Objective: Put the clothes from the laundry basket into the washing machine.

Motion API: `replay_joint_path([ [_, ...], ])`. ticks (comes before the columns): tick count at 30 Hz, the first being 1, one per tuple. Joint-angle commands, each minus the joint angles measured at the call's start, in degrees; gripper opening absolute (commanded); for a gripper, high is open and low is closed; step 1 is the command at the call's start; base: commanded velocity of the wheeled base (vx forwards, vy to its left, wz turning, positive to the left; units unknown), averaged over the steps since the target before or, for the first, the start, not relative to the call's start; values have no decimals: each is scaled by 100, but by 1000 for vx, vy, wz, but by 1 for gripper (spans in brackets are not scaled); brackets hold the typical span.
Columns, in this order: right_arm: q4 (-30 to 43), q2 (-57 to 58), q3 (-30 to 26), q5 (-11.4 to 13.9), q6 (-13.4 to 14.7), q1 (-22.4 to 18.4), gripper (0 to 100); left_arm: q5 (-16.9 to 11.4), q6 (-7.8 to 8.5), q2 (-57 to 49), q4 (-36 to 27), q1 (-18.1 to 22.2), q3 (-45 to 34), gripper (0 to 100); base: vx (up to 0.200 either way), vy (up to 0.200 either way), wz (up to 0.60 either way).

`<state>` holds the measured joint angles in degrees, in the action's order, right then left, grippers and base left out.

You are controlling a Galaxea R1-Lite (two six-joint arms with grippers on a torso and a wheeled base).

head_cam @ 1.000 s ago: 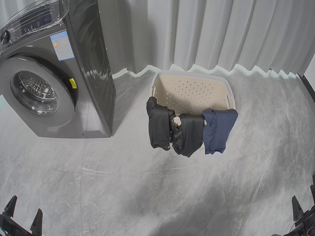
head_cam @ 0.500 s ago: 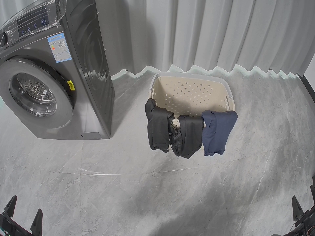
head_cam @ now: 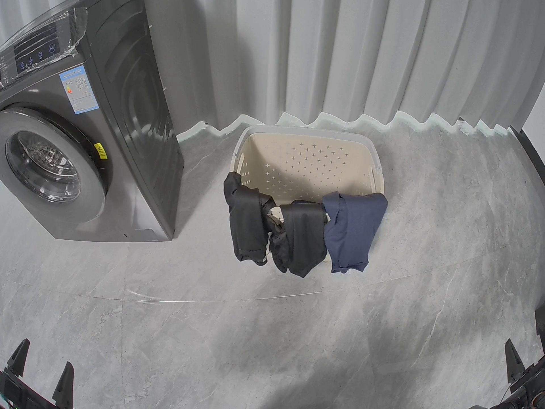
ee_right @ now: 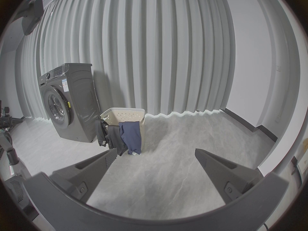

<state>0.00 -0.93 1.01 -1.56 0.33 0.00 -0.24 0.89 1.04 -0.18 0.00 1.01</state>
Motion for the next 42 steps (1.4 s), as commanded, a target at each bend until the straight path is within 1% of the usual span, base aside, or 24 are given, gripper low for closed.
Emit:
replay_joint_path([
  [1, 0, 31, -101, -2, 2, 9, 100, -2, -1, -68, 1, 0, -101, 100, 0, 0, 0],
  [17, 0, 40, -101, -2, 2, 9, 100, -2, -1, -68, 9, 0, -101, 100, 0, 0, 0],
  [26, 0, 40, -101, -2, 2, 0, 100, -2, -1, -68, 9, 0, -101, 100, 200, 0, 0],
  [38, 0, 40, -101, -2, 2, 9, 100, -2, -1, -68, 9, 0, -101, 100, 0, 0, 0],
  [42, 0, 40, -101, -2, 2, 9, 100, -2, -1, -68, 1, 0, -101, 100, 200, 0, 0],
])
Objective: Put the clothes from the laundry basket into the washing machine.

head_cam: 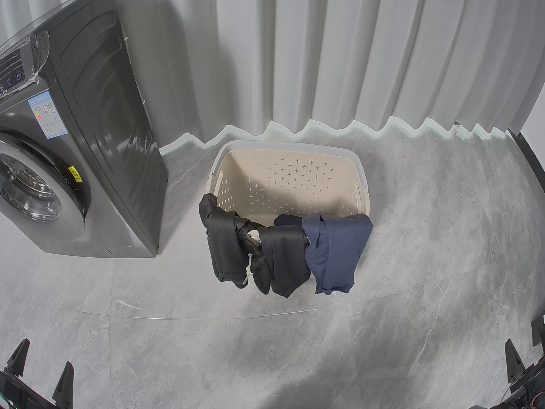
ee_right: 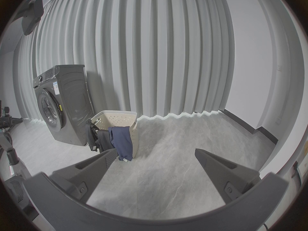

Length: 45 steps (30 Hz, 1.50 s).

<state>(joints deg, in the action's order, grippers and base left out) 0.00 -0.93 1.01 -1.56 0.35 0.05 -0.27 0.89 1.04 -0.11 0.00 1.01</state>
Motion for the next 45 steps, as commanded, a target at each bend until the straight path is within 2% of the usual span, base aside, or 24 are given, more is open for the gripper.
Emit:
replay_joint_path([
  [1, 0, 40, -101, -2, 0, 4, 100, 0, -1, -68, 2, 0, -101, 100, 200, 0, 0],
  [5, 0, 40, -101, -2, 0, 4, 100, 0, -1, -68, 2, 0, -101, 100, 200, 0, 0],
  [17, 0, 40, -101, -2, 0, 4, 100, 0, -1, -68, -7, 0, -101, 100, 0, 0, 0],
  [23, 0, 40, -101, -2, 0, 4, 100, 0, -1, -68, 2, 0, -101, 100, 200, 0, 0],
  [35, 0, 40, -101, -2, 0, 4, 100, 0, -1, -68, -7, 0, -101, 100, 0, 0, 0],
  [45, 0, 40, -101, -2, 0, 4, 100, -8, 8, -68, 2, 0, -101, 100, 180, 0, 0],
])
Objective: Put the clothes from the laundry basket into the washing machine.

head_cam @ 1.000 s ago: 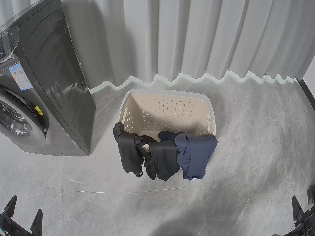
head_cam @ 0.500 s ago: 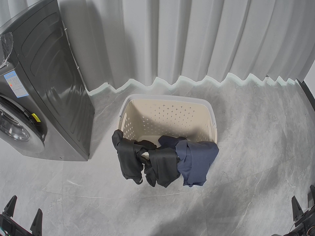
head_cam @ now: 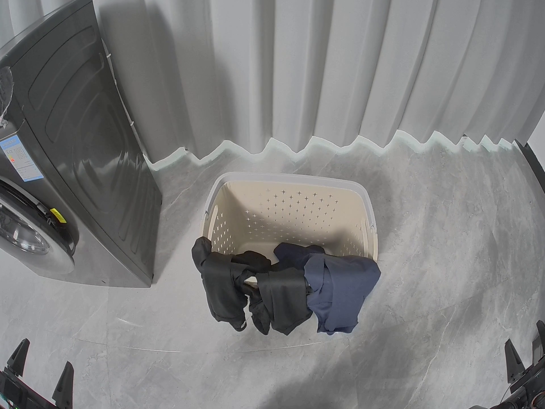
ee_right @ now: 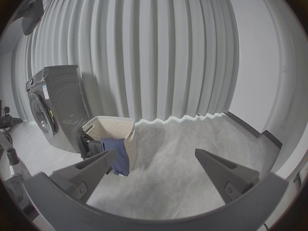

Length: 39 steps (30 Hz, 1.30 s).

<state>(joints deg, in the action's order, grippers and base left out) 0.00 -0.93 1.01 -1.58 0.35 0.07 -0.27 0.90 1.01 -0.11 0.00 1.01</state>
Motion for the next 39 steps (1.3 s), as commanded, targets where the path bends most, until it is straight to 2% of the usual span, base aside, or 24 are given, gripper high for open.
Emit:
replay_joint_path([
  [1, 0, 40, -101, 0, 0, 1, 100, 0, 6, -66, 2, 0, -101, 100, 0, 0, 0],
  [8, 0, 40, -101, 0, 0, 1, 100, 0, -2, -66, 2, 0, -101, 100, 0, 0, 0],
  [20, 0, 40, -101, 0, 0, 1, 100, 0, -2, -66, 2, 0, -101, 100, 200, 0, 0],
  [26, 0, 40, -101, 0, 0, 1, 100, 0, -11, -66, 2, 9, -101, 100, 0, 0, 0],
  [35, 0, 40, -101, 0, 0, 1, 100, 0, 6, -66, 2, 0, -101, 100, 200, 0, 0],
  [39, 0, 40, -101, 0, 0, 1, 100, 0, -2, -66, 2, 0, -101, 100, 0, 0, 0],
])
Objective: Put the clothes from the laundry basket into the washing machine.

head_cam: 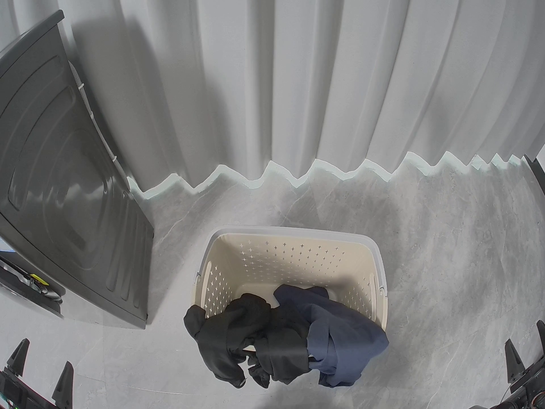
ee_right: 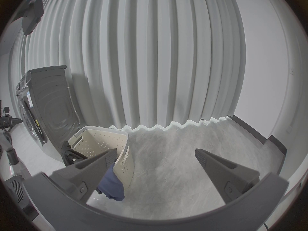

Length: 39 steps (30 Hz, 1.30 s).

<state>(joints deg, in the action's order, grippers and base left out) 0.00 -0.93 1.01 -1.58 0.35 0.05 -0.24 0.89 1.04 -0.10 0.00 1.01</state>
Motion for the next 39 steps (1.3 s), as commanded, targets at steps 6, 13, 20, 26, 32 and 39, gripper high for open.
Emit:
replay_joint_path([
  [6, 0, 40, -101, 0, 0, 4, 100, -2, -1, -68, 1, 0, -101, 100, 33, 0, 0],
  [13, 0, 40, -101, 0, 0, 4, 100, -2, -1, -68, 1, 0, -101, 100, 143, 0, 0],
  [20, 0, 40, -101, 0, 0, 4, 100, -2, -1, -68, 1, 0, -101, 100, 0, 0, 0],
  [26, 0, 40, -101, 0, 0, 4, 100, -2, -1, -68, 1, 0, -101, 100, 0, -100, 0],
  [32, 0, 40, -101, 0, 0, 4, 100, -2, 8, -68, 1, 0, -101, 100, 0, 0, 0],
  [39, 0, 40, -101, 0, 0, 4, 100, -2, 8, -68, 1, 0, -101, 100, 0, 0, 0],
])
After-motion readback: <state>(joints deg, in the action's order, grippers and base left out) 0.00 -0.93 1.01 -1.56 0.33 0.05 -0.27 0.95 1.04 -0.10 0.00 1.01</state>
